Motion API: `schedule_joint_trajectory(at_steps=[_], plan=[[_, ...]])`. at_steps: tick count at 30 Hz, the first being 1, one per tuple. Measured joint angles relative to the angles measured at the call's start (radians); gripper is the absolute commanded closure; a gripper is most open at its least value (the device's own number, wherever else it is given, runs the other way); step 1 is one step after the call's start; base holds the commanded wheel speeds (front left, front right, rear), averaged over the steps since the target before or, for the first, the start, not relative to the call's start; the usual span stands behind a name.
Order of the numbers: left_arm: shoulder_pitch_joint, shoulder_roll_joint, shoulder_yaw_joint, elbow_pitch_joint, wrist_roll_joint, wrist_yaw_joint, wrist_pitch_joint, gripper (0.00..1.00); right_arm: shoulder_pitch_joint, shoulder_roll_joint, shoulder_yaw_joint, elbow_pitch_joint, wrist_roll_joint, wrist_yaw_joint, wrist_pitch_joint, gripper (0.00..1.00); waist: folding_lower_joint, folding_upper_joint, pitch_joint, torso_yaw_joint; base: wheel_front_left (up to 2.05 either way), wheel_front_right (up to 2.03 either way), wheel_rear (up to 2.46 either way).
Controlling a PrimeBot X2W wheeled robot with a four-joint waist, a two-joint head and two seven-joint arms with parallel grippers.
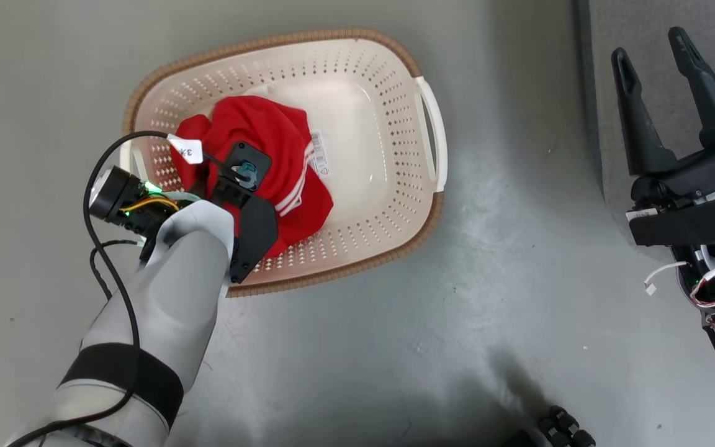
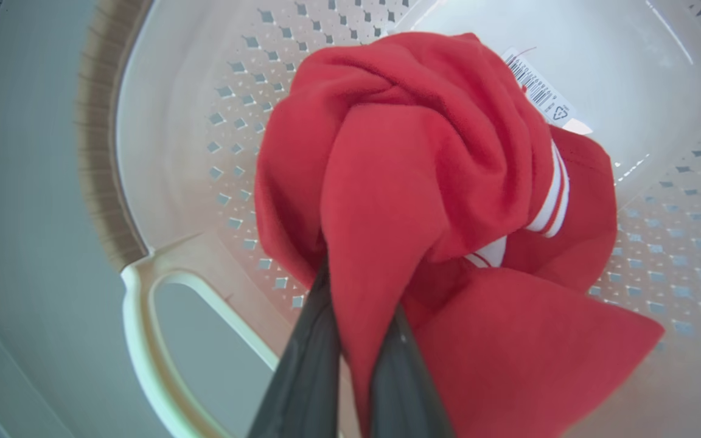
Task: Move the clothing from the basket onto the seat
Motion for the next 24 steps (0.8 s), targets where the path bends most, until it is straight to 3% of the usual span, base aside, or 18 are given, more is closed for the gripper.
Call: schedule_joint_trajectory(at_steps=[9, 24], plan=[[0.098, -0.002, 0.013, -0.149, -0.126, 0.000, -0.115, 1.00, 0.007, -0.004, 0.025, 0.055, -0.001, 0.000, 0.000, 0.00, 0.0000, 0.0000, -0.100, 0.016, 0.00, 0.00, 0.00], [0.292, 0.000, -0.079, -0.395, -0.350, 0.000, -0.280, 1.00, 0.076, 0.012, 0.045, 0.142, -0.001, 0.000, 0.000, 0.00, -0.0001, -0.0001, -0.297, 0.056, 0.00, 0.00, 0.00]])
